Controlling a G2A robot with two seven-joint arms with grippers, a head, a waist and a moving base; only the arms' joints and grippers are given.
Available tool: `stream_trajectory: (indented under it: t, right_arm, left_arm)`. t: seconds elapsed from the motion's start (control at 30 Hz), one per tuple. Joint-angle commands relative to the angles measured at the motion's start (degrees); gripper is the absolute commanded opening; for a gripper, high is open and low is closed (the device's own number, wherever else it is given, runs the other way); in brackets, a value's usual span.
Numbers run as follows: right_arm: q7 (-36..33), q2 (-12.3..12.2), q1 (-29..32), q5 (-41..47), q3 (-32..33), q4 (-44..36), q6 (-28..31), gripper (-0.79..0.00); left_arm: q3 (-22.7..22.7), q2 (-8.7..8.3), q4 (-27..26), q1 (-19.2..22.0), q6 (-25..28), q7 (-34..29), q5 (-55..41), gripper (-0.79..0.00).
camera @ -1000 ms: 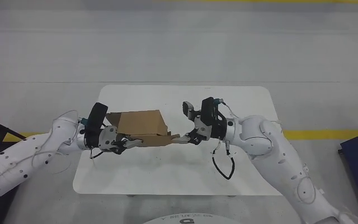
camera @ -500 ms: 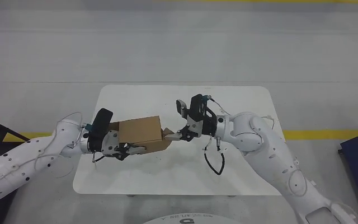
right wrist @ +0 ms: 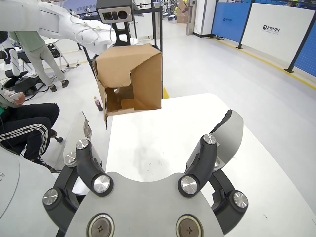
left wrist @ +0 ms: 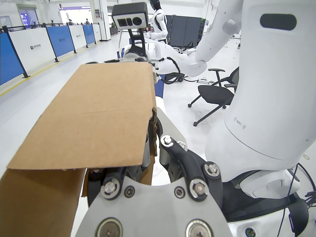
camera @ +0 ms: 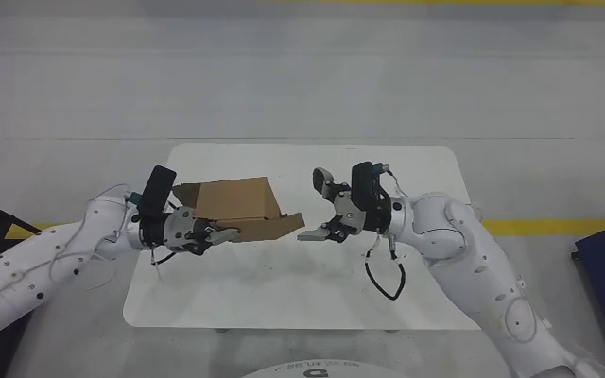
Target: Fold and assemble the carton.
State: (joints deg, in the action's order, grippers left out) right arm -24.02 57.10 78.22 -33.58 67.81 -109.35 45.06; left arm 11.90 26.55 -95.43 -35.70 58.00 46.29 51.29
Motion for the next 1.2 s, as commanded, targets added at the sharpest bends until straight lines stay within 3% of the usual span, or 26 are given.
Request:
stream_trajectory:
  t: [0.0,0.13,0.33,0.83,1.17]
  right_arm:
    - [-0.8,-0.1,0.2,-0.2,0.4,0.0,-0.2,0.0]
    - [-3.6,0.0,-0.3,-3.1,-1.0,-0.6,-4.7,0.0]
    - [-1.8,0.9,-3.0,-4.6,-3.9,0.6,-10.0,0.0]
    - [-0.6,0.8,-2.7,-1.2,-3.7,1.0,-4.6,0.0]
    - [-2.3,1.8,-6.5,-0.4,-7.9,3.0,-6.0,0.0]
  left_arm:
    - [0.6,-0.03,-0.1,-0.4,0.0,0.0,-1.5,-0.785]
    - [1.4,0.09,-1.7,-1.6,0.0,0.0,-3.9,-0.785]
    - [1.3,0.37,-2.4,-2.1,0.0,0.0,-1.8,-0.785]
    - [-0.4,1.02,-1.9,-1.3,0.0,0.0,0.2,-0.785]
    - [-1.7,1.64,-1.2,-0.2,0.0,0.0,-0.1,-0.785]
